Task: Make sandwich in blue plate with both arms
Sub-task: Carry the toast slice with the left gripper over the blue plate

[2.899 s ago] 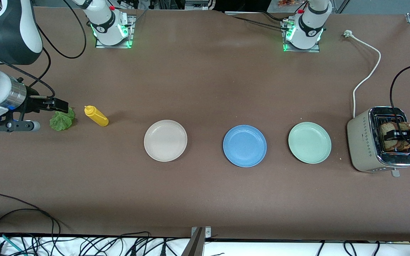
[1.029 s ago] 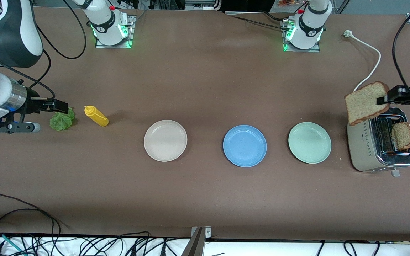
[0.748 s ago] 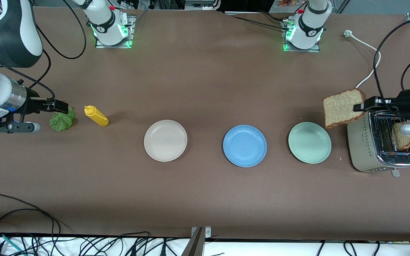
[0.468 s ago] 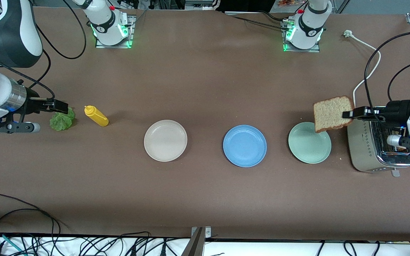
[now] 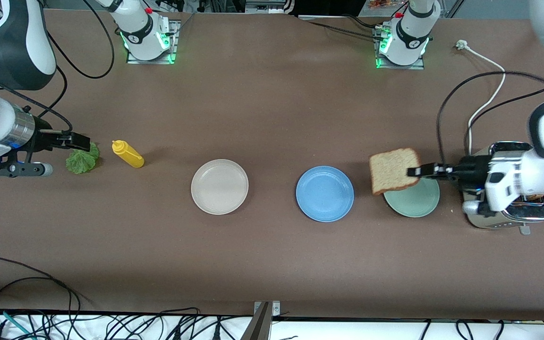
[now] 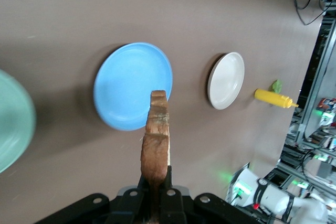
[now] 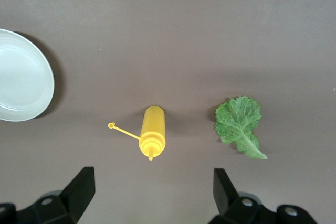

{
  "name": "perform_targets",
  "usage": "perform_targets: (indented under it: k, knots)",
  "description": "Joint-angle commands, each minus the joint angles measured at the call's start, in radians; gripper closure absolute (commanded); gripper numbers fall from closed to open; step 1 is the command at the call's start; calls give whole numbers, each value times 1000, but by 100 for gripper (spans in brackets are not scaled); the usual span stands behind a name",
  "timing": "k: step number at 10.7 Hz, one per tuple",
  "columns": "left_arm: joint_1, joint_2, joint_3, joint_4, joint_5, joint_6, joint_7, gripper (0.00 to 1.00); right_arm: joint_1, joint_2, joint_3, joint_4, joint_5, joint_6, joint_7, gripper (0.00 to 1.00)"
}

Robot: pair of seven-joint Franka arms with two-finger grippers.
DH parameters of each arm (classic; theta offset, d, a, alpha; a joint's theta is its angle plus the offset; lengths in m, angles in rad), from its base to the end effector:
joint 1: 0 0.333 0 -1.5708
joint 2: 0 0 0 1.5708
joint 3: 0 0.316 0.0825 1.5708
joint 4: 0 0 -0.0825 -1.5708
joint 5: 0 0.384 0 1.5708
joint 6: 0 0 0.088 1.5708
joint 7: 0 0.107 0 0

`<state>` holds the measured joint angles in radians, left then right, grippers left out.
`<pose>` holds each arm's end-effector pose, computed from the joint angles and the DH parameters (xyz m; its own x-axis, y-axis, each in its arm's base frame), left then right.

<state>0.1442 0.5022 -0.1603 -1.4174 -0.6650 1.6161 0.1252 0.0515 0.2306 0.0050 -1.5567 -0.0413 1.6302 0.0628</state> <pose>0.6728 -0.0549 0.4171 0.9714 -0.0845 -0.2217 0.0897 -0.7344 0.6727 0.6148 0.0303 0.5005 0.9881 -0.0044 -0.1537 0.0031 -0.9988 0.0489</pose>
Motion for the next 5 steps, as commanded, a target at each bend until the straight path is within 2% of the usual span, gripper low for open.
perform_targets:
  k: [1, 3, 5]
  knots:
    - [-118, 99, 10, 5, -103, 172, -6, 100, -13, 1, 1, 9, 9, -3, -17, 0]
    - [-165, 180, 11, 12, -204, 246, 4, 100, -13, 1, 1, 9, 9, -3, -17, 0]
    - [-211, 202, 11, 11, -225, 335, -3, 100, -15, 1, 1, 9, 9, -3, -17, 0]
